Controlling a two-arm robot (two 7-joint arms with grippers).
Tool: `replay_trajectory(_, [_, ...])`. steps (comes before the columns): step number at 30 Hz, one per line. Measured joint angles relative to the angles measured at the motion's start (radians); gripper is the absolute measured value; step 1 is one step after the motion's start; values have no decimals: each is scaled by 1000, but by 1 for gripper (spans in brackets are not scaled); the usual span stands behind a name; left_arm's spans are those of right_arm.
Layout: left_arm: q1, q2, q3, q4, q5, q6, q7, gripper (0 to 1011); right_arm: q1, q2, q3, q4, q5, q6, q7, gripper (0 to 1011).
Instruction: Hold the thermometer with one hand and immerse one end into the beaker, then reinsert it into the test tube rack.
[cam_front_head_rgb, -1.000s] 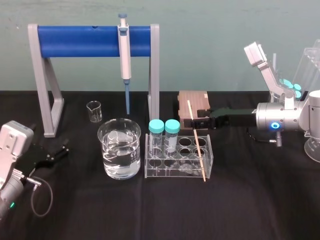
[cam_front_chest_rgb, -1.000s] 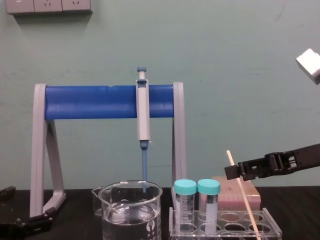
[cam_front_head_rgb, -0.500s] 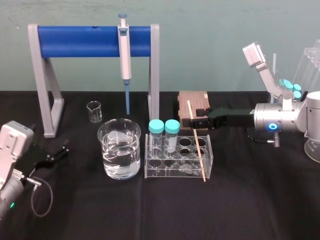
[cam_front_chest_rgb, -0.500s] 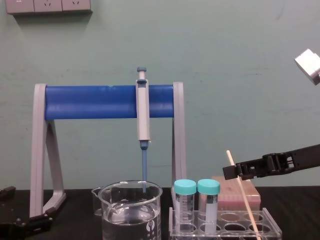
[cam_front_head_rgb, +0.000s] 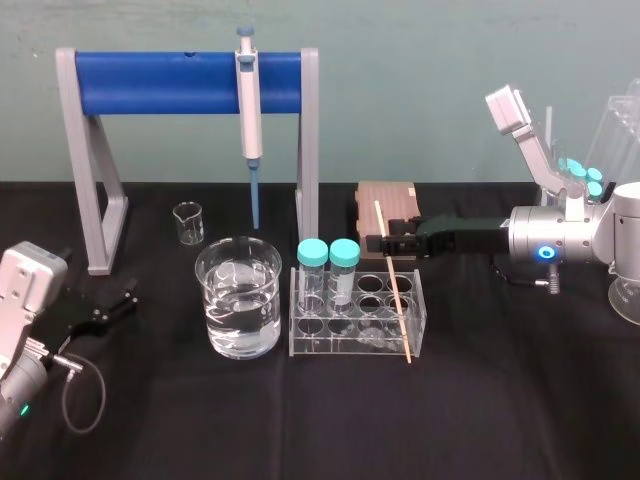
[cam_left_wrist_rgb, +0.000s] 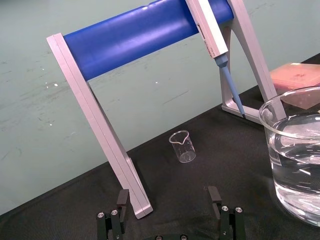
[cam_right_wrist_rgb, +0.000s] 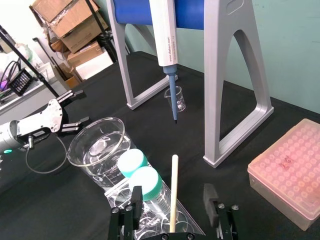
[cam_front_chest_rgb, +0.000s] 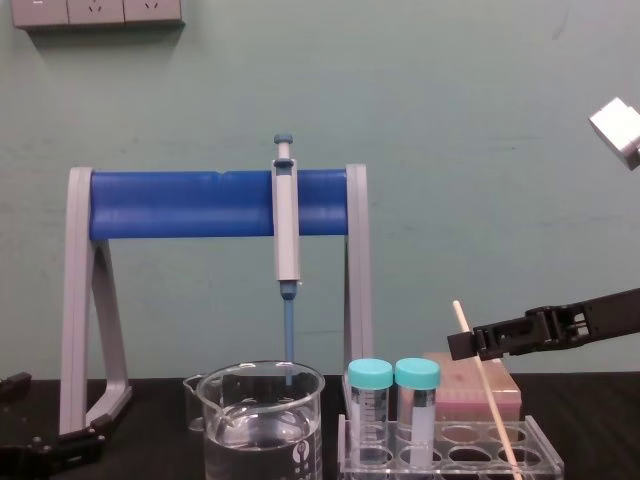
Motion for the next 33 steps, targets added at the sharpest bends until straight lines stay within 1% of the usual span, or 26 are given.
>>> replay_trajectory(3, [0,0,0,0,0,0,0,1004,0,0,0,0,0,0,1,713])
replay_trajectory(5, [0,0,0,0,0,0,0,1004,0,0,0,0,0,1,1,682])
replay_trajectory(6, [0,0,0,0,0,0,0,1004,1,0,0,0,1,1,1,612])
replay_trajectory(8, [0,0,0,0,0,0,0,1004,0,0,0,0,1,1,1,573])
replay_trajectory(9, [0,0,0,0,0,0,0,1004,1,0,0,0,1,1,2,510])
replay_trajectory(14, [0,0,0,0,0,0,0,1004,1,0,0,0,1,1,2,367])
replay_trajectory(16, [0,0,0,0,0,0,0,1004,1,0,0,0,1,1,3,286])
replay_trajectory(18, [0,0,0,0,0,0,0,1004,1,0,0,0,1,2,3,247])
replay_trajectory(20, [0,0,0,0,0,0,0,1004,1,0,0,0,1,2,3,170])
replay_trajectory(24, [0,0,0,0,0,0,0,1004,0,0,0,0,1,2,3,47])
replay_trajectory(33, [0,0,0,0,0,0,0,1004,0,0,0,0,1,2,3,33])
